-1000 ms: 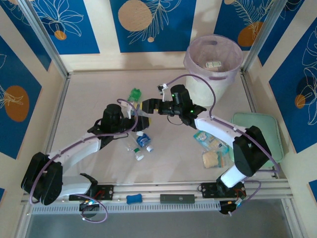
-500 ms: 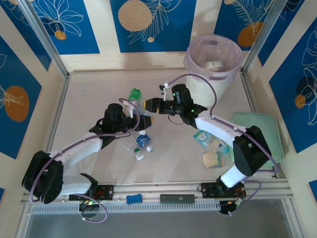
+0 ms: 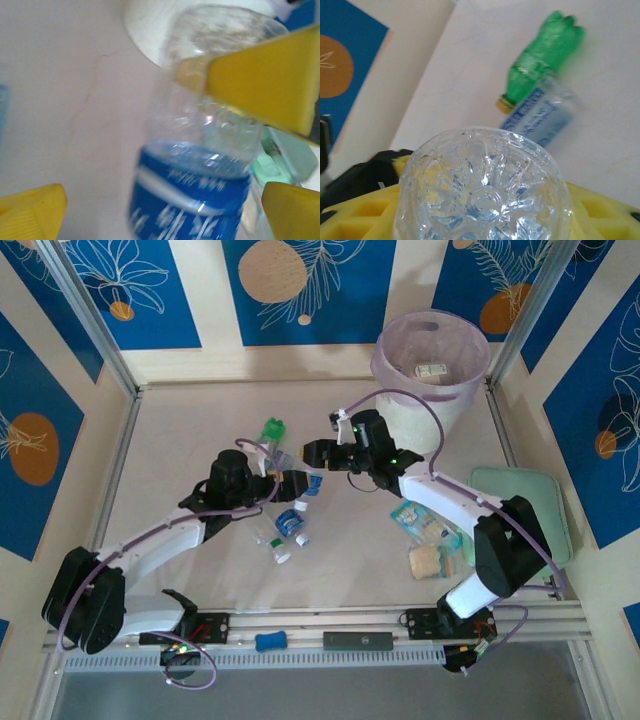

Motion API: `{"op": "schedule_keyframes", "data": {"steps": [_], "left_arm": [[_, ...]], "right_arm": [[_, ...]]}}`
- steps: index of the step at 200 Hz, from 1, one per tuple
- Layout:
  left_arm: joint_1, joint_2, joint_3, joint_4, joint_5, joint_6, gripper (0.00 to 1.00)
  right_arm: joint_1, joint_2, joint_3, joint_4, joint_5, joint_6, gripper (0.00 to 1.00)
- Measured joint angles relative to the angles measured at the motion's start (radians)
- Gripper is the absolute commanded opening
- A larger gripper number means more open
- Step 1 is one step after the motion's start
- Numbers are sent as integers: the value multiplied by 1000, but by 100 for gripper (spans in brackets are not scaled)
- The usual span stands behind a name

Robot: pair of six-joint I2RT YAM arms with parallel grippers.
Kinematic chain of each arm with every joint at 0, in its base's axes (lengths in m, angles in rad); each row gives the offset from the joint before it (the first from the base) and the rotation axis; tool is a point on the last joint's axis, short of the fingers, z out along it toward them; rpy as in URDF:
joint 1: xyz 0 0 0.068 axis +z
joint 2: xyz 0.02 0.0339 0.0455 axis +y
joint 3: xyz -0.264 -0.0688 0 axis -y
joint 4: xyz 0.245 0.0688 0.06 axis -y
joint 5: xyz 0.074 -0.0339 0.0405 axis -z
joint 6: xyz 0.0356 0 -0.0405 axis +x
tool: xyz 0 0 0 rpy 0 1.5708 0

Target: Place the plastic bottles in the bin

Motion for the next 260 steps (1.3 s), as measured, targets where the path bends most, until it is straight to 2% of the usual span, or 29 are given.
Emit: {"op": "schedule_keyframes", "data": {"steps": [40,73,113,161,216,260], "left_arm": [[0,-68,-11,-161,-245,-26,100],[0,-91,-55,-211,-337,-62,100],[0,-92,-78,-214,-360,-101,100],[0,-50,-78,-195,-352,-111,100],[0,-48,-78,-193,-340,-112,100],[0,-92,-78,-209,-341,-112,100]], "right_arm": [[-63,-90,60,-157,121,-118,53],[-174,-156,187,-231,158,-202,53],[-321,-171,389,-259,166,-282,53],[-407,-141,570,-217,234,-397,53],[-496,-24,600,-97,335,-449,53],[-566,130,661,-136,340,-399,53]]}}
